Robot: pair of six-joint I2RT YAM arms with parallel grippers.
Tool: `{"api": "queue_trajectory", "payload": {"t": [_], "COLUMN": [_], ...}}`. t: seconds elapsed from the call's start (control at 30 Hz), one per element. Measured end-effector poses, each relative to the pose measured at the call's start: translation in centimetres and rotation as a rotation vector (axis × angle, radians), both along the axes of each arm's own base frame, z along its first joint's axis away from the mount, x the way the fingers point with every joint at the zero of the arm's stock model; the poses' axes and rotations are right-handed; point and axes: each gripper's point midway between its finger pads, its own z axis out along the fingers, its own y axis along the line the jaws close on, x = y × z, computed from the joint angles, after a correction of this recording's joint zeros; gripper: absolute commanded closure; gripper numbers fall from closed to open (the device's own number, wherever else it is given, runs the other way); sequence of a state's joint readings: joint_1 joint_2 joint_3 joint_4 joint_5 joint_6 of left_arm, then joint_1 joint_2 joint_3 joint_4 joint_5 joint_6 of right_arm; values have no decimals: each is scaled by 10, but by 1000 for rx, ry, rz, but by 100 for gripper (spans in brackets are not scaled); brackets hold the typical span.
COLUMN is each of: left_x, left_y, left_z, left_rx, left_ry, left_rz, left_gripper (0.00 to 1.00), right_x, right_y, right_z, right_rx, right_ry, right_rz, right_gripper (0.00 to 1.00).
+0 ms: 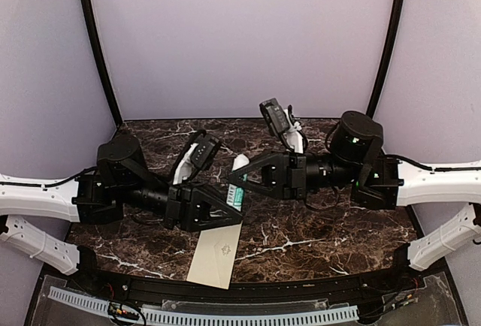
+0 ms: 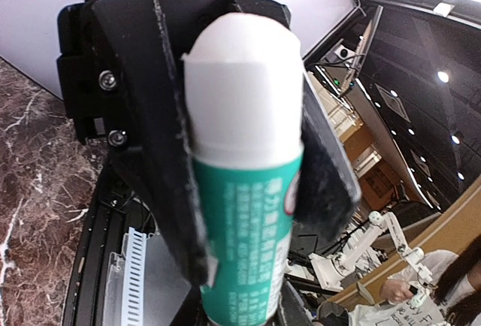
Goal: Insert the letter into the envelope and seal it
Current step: Screw the solid glue.
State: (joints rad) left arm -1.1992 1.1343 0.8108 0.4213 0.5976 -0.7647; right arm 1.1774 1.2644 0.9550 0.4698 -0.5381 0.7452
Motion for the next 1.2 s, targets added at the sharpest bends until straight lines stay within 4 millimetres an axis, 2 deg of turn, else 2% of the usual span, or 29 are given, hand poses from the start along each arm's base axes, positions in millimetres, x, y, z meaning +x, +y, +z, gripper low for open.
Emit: {"api": "queue_trajectory", "payload": {"t": [0.23,0.27,0.3,0.4,0.47,0.53,0.63,0.77,0.9,1.0,1.1,1.2], "left_x": [-11,-11,-11,-7,-1,8,24,49,75,89,100,105], "left_y": [-1,-1,-1,-2,-3,-5,-5,1,11,18,23,26], "left_z": [5,5,4,0,-7,-16,-29,-43,-60,-74,-89,-103], "left_rx": [-28,-28,-26,-12,21,59,124,202,303,377,439,492], "left_ry": [9,9,8,1,-1,-6,-21,-42,-42,-34,-27,-22], "left_rz": [-80,-79,-76,-51,-12,37,135,288,448,538,604,635], "left_gripper": [100,100,100,100,100,100,100,100,100,100,100,100], "right_x": [-16,-16,-16,-13,-8,-2,13,40,76,92,100,104], "right_y": [-5,-5,-5,-7,-9,-14,-25,-44,-60,-63,-56,-42], "right_z": [4,4,3,0,-3,-5,-5,-10,-47,-81,-106,-117], "right_rx": [20,20,19,-3,-29,-53,-81,-142,-289,-412,-499,-541], "right_ry": [-30,-33,-35,-38,-35,-36,-29,13,115,171,214,236], "right_rz": [95,97,96,67,29,-25,-138,-334,-562,-658,-699,-710], "right_gripper": [100,89,71,36,23,18,16,21,26,29,31,31]}}
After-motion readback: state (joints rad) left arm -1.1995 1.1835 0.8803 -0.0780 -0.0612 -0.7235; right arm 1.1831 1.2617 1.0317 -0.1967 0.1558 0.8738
